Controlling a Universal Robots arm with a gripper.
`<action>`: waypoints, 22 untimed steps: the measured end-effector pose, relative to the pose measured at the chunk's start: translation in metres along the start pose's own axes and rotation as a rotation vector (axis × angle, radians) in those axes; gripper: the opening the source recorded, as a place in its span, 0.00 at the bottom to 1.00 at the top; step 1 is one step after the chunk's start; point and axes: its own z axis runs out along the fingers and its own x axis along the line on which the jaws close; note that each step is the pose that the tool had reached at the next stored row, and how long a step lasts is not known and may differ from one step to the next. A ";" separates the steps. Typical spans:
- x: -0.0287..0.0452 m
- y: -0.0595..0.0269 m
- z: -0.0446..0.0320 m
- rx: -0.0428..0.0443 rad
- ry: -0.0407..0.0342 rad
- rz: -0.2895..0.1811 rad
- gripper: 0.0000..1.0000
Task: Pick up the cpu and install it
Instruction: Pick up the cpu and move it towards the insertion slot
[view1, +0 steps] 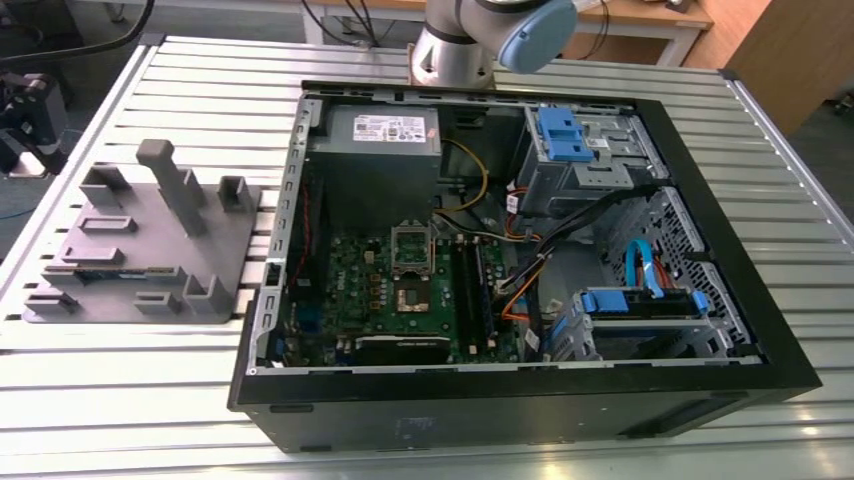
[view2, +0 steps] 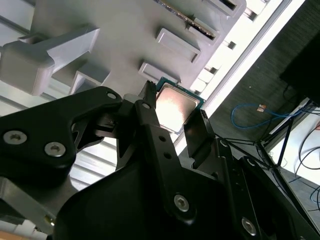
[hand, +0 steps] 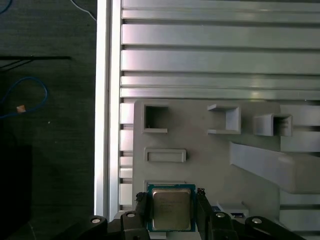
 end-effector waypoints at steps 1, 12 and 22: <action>0.0000 0.0000 -0.0018 0.0000 0.0001 0.000 0.47; -0.0004 0.0006 -0.0213 0.0000 0.0000 0.000 0.47; -0.0008 0.0011 -0.0380 -0.0001 -0.0001 0.000 0.47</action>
